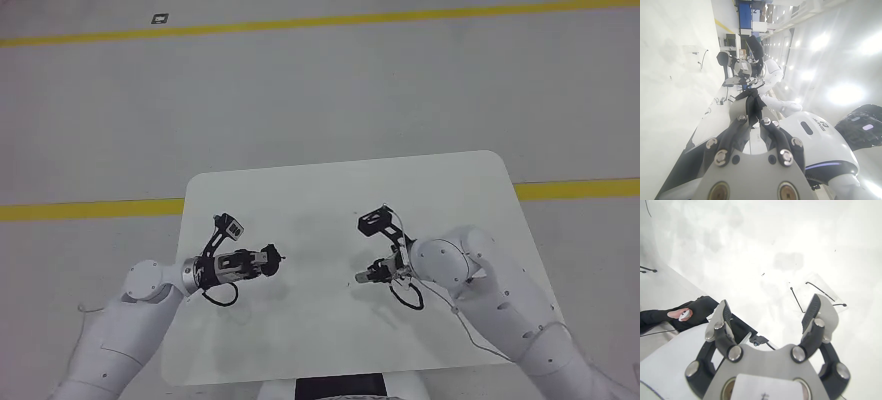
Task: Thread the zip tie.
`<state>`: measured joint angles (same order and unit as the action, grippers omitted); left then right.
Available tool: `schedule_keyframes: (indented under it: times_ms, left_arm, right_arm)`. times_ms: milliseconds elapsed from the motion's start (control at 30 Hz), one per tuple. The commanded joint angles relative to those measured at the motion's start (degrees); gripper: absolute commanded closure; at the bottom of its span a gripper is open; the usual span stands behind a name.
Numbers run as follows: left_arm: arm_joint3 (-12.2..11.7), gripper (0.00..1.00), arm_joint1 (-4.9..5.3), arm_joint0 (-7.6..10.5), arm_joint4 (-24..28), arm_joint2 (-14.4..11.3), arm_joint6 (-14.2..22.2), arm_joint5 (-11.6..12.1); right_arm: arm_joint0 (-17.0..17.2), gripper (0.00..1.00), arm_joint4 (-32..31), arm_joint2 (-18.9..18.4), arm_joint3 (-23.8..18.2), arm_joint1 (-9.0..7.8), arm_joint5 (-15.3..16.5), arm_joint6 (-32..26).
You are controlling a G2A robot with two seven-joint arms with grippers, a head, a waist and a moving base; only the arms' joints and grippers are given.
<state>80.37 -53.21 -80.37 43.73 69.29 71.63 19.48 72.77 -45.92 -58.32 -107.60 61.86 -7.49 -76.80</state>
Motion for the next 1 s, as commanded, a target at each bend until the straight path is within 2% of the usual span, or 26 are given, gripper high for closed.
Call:
schedule_keyframes:
  times_ms: [0,100,233,467,533,900,967]
  left_arm:
    - [0.0,1.0,0.0,0.0,0.0,0.0,0.0,0.0]
    - [0.0,1.0,0.0,0.0,0.0,0.0,0.0,0.0]
    - [0.0,1.0,0.0,0.0,0.0,0.0,0.0,0.0]
    - [0.0,1.0,0.0,0.0,0.0,0.0,0.0,0.0]
    - [0.0,1.0,0.0,0.0,0.0,0.0,0.0,0.0]
    - [0.0,1.0,0.0,0.0,0.0,0.0,0.0,0.0]
    - [0.0,1.0,0.0,0.0,0.0,0.0,0.0,0.0]
  right_arm:
    - [-0.03,0.0,-0.77,0.0,0.16,-0.13,0.6,-0.7]
    - [-0.24,0.0,-2.57,0.23,0.34,-0.37,1.87,-2.73]
    - [-0.76,0.0,-5.63,3.49,2.16,-0.96,5.81,-2.84]
    - [-0.76,0.0,-5.63,3.49,2.16,-0.96,5.81,-2.84]
    - [-0.2,0.0,-5.23,3.55,2.75,-0.96,6.53,-1.04]
    - [-0.6,0.0,-5.49,4.26,3.65,-0.9,7.1,-2.34]
    - [-0.09,0.0,-5.96,4.16,4.07,-0.94,7.41,-0.24]
